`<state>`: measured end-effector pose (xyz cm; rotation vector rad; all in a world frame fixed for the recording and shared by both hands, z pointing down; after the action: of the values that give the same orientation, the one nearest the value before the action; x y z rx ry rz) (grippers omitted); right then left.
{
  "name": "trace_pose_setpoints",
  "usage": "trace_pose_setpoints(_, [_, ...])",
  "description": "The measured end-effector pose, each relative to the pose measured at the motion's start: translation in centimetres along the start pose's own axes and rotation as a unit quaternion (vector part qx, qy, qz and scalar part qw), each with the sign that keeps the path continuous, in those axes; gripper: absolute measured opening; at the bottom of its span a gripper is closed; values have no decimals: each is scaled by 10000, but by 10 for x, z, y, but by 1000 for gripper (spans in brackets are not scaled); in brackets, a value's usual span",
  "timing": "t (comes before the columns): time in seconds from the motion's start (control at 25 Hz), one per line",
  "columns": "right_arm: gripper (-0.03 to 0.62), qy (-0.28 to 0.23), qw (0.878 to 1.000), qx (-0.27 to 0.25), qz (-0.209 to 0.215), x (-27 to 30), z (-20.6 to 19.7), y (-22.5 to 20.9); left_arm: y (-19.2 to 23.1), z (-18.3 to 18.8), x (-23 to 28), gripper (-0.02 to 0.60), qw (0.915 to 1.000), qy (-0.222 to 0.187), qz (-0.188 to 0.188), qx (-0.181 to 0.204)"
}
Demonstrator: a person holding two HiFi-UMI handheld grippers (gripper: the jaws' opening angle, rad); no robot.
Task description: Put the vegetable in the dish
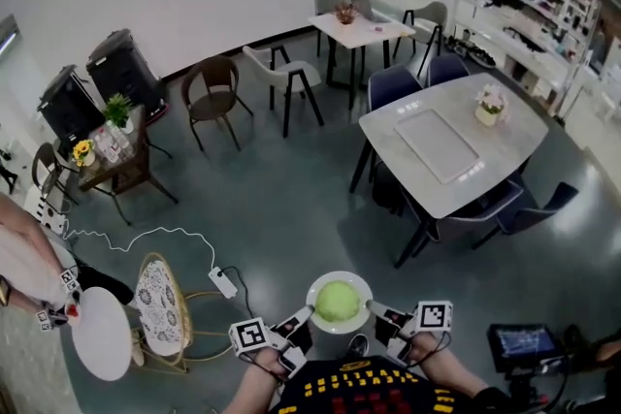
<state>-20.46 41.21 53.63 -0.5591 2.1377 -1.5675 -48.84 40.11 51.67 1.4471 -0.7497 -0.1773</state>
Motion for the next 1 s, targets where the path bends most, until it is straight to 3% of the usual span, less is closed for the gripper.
trace_pose_setpoints(0.36, [15,-94,9997,203,25,-2,47,-23,-8,21,50,15,9999,76,55,-50])
trace_pose_setpoints(0.52, [15,-192,9991,357,-103,13,64,-36,-6,47,68,15,9997,172,119,-96])
trace_pose_setpoints(0.68, [15,-401,9985,373,-50,35,91,-49,-8,86,97,15,9992,372,104,-77])
trace_pose_setpoints(0.92, [15,-675,9946,322,-722,76,146,-64,-25,169,142,15,9977,647,-40,174])
trace_pose_setpoints(1.0, [15,-803,9943,293,-635,100,163,-63,-35,198,151,15,9970,740,-115,198])
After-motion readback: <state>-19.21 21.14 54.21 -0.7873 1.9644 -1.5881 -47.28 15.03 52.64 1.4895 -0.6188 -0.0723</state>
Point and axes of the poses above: the fingertips, and each gripper's own axes: x forward along the fingers, y to its left, z out of its top, the point moved 8 cm from there along -x, backward along the fingers, and after that the axes turned 15 degrees about z, right-handed, at the moved point
